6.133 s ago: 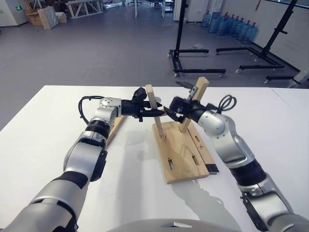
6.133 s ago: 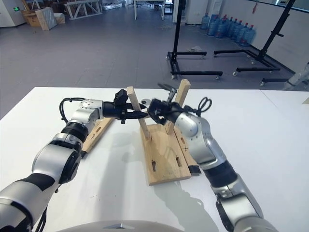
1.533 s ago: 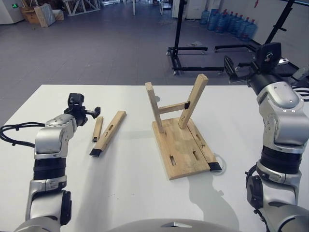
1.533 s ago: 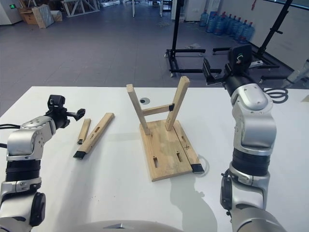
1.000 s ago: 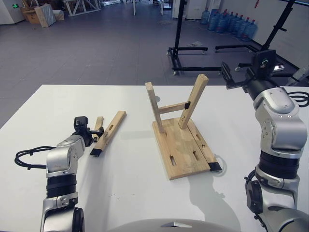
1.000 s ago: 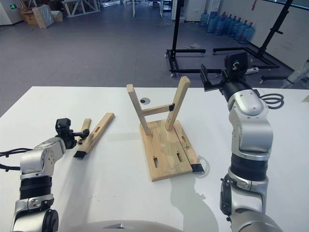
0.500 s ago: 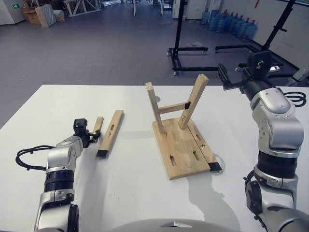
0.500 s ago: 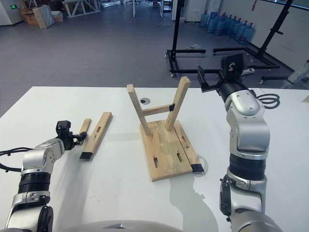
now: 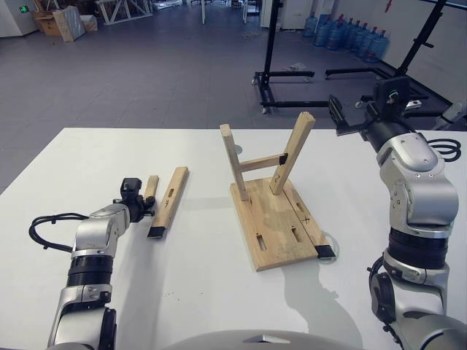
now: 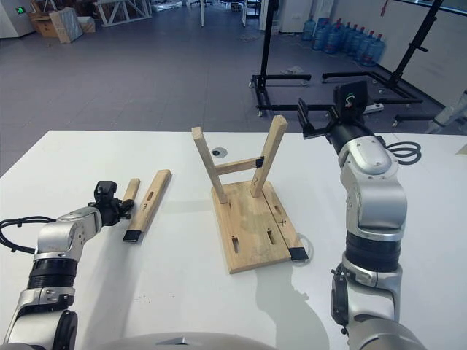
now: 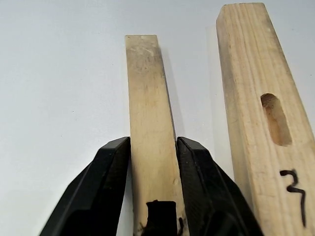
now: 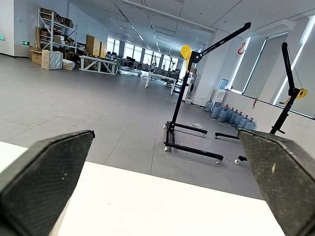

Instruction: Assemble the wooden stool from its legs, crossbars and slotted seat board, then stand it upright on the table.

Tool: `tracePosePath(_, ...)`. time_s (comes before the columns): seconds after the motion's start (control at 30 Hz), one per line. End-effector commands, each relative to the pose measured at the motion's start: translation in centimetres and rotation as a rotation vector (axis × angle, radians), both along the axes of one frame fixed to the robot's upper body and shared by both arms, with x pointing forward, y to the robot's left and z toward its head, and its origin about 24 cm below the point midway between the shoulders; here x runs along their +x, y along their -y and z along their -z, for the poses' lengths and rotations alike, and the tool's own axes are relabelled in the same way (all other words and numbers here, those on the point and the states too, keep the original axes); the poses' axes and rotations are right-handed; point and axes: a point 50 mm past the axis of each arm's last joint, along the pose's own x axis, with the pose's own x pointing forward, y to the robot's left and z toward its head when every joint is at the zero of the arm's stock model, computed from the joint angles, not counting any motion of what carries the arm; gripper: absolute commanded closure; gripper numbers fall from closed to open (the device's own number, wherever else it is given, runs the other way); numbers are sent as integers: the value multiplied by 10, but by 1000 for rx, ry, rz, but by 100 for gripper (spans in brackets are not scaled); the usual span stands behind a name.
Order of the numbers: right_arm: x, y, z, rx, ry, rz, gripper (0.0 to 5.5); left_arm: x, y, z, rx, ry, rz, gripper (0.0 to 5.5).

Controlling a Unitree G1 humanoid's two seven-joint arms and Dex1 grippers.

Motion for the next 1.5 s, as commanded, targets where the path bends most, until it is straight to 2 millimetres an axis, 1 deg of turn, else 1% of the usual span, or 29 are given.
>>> tracePosePath(0.03, 1, -2, -3, 9, 8, -6, 10, -11, -7, 18, 33, -81, -24, 422)
tracePosePath(0.1, 1, -2, -3, 10, 9, -7, 10, -10, -7, 18, 34, -64, -19, 422)
tracePosePath(0.17, 1, -2, -2, 10, 8, -7, 10, -6, -6, 12, 40, -23, 4, 422)
tracePosePath(0.23, 1, -2, -1, 10, 7, -7, 10, 2, -5, -3, 56, 59, 33, 422)
tracePosePath(0.3, 1, 0, 0, 11, 6, 0, 10, 12, -7, -24, 100, 162, 64, 422)
tracePosePath(0.33, 2, 3, 0, 11, 6, 9, 10, 18, -9, -39, 128, 225, 78, 422)
tracePosePath(0.37, 2, 6, 0, 11, 8, 20, 10, 25, -10, -59, 153, 306, 98, 422)
tracePosePath(0.43, 1, 14, -2, 17, 16, 46, 10, 36, -8, -108, 181, 497, 156, 422)
tracePosePath(0.5, 0, 24, -2, 48, 15, 75, 10, 41, 3, -156, 148, 690, 247, 422)
tracePosePath(0.57, -2, 33, -3, 114, 12, 90, 10, 39, 17, -192, 100, 842, 348, 422)
tracePosePath(0.6, -3, 35, -4, 173, 14, 84, 10, 36, 22, -204, 78, 894, 389, 422)
tracePosePath(0.63, -4, 41, -8, 261, 17, 73, 10, 33, 32, -215, 60, 943, 443, 422)
tracePosePath(0.67, -8, 45, -11, 397, 12, 9, 10, 29, 44, -224, 66, 989, 515, 422)
tracePosePath(0.7, -12, 41, -14, 549, 3, -111, 10, 25, 59, -229, 70, 1021, 587, 422)
tracePosePath(0.73, -16, 33, -18, 646, -4, -236, 10, 22, 71, -232, 73, 1043, 644, 422)
tracePosePath(0.8, -25, -9, -27, 766, 0, -514, 10, 19, 95, -232, 57, 1061, 748, 422)
tracePosePath(0.83, -28, -33, -32, 781, 0, -610, 10, 20, 105, -230, 55, 1065, 790, 422)
tracePosePath(0.9, -33, -73, -45, 838, 13, -752, 10, 21, 120, -228, 62, 1078, 859, 422)
tracePosePath(0.93, -35, -86, -49, 856, 10, -789, 10, 22, 126, -227, 64, 1086, 886, 422)
tracePosePath(1.0, -38, -104, -49, 908, -17, -834, 10, 24, 135, -222, 102, 1096, 947, 422)
tracePosePath(1.03, -39, -109, -48, 931, -31, -847, 10, 25, 138, -219, 132, 1098, 972, 422)
tracePosePath(1.1, -40, -114, -46, 983, -48, -850, 10, 27, 138, -215, 138, 1097, 983, 422)
tracePosePath(1.23, -37, -112, -44, 1038, -58, -839, 10, 25, 138, -211, 122, 1092, 998, 422)
tracePosePath(1.4, -26, -109, -35, 1061, -81, -779, 10, 20, 141, -217, 46, 1108, 996, 422)
tracePosePath(1.5, -21, -109, -35, 1071, -79, -775, 10, 17, 144, -217, 23, 1106, 1008, 422)
